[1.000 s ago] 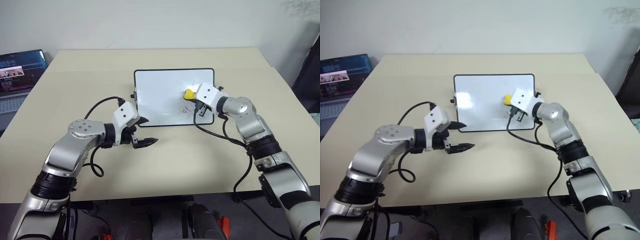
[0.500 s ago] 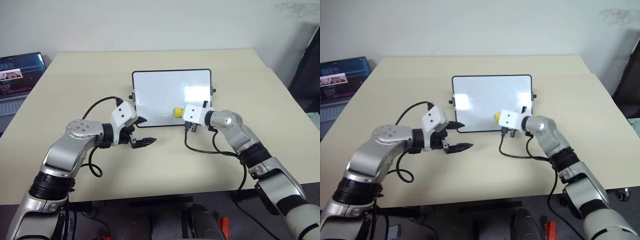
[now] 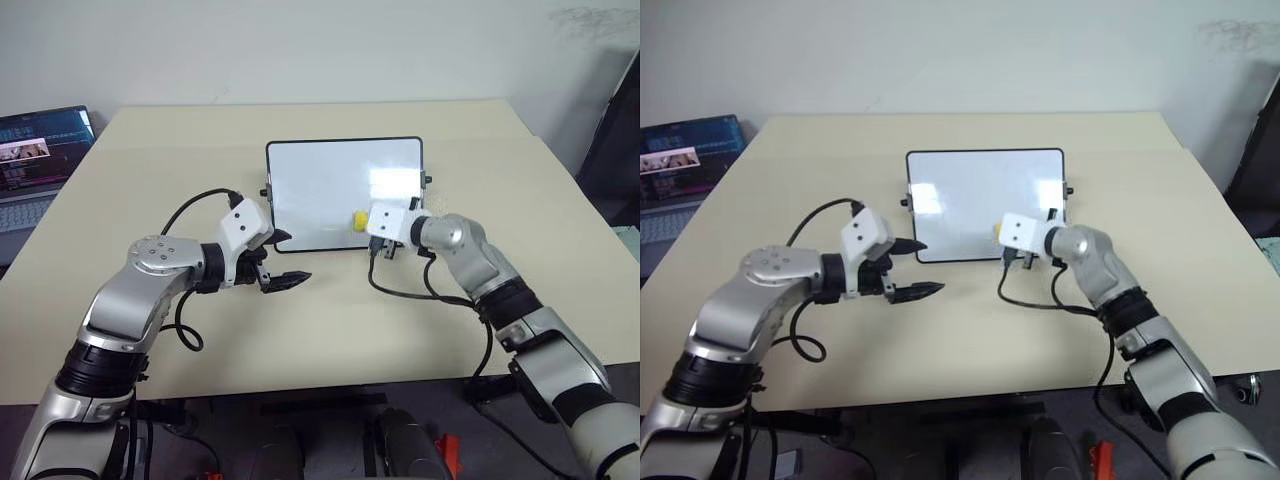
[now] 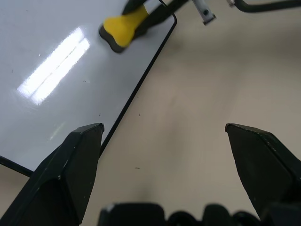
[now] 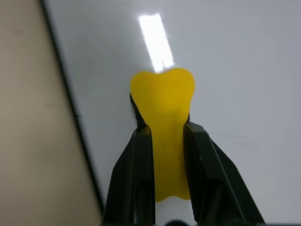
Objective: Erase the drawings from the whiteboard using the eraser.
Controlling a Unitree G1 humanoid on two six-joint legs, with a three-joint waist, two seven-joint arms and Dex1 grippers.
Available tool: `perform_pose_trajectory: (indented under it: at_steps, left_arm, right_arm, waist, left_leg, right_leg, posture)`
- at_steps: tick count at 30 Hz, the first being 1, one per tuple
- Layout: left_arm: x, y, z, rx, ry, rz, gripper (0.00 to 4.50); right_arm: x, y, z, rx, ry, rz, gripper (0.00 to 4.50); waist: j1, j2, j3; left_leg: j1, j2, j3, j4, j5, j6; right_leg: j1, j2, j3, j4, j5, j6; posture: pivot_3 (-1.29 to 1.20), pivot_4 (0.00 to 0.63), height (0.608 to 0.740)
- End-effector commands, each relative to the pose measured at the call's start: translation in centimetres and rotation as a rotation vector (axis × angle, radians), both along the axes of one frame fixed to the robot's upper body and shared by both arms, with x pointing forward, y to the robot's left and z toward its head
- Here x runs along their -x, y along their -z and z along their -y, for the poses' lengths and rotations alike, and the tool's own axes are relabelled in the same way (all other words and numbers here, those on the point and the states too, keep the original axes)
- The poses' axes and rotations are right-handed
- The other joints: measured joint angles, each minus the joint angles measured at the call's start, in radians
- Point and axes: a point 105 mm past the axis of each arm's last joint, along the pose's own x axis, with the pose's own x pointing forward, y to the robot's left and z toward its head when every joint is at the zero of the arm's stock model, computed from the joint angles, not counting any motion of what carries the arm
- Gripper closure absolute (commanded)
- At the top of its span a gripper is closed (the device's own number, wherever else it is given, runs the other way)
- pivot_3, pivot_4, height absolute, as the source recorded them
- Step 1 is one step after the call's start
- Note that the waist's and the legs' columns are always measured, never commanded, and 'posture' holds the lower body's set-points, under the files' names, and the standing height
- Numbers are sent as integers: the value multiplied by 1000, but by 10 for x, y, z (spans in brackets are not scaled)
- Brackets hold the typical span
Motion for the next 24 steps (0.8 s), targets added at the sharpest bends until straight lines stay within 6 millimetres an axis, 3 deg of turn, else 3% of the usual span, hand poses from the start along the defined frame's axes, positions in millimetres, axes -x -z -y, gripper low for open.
perform_pose_trajectory:
  at_steps: [1, 8, 11, 14, 19, 24]
  left_arm:
    - [-3, -16, 1, 5, 5, 65, 0]
    - [-4, -17, 0, 8, 0, 71, 0]
    - [-4, -19, -4, 7, -11, 76, 0]
    - [-4, -21, -7, 11, -17, 78, 0]
    - [-3, -21, -1, 17, 16, 73, 0]
    - [-8, -21, 16, 21, 79, 74, 0]
  right_arm:
    - [-14, -15, 22, -21, 137, 49, 3985]
    - [-19, -24, 30, -19, 196, 83, 4009]
    - [0, -38, 12, -223, 105, -70, 4010]
    - [28, -68, 3, -387, -28, -181, 4027]
    - [37, -100, 41, -414, 35, -143, 4038]
    - [30, -112, 119, -394, 294, -48, 4038]
  waist:
    - [2, 0, 0]
    - [3, 0, 0]
    - [4, 0, 0]
    - [6, 1, 0]
    - [10, 1, 1]
    - [19, 0, 1]
  left_leg:
    - [0, 0, 0, 0, 0, 0]
    - [0, -1, 0, 0, 0, 0]
    - [-1, -1, 0, 0, 0, 0]
    - [-5, -1, -2, -1, 0, 0]
    - [-13, -1, -3, -1, -1, 0]
    - [-15, -1, -3, -2, -1, 0]
  right_leg:
    - [0, 0, 0, 0, 0, 0]
    - [0, 0, 1, 0, 0, 0]
    - [0, 0, 1, 0, 0, 0]
    - [-2, 0, 0, -1, 0, 0]
    - [-8, 0, -2, -4, 2, -3]
    - [-8, 0, -3, -7, 2, -4]
  posture:
    - [0, 150, 740]
    - [0, 150, 740]
    - [0, 150, 740]
    - [0, 150, 740]
    - [0, 150, 740]
    - [0, 150, 740]
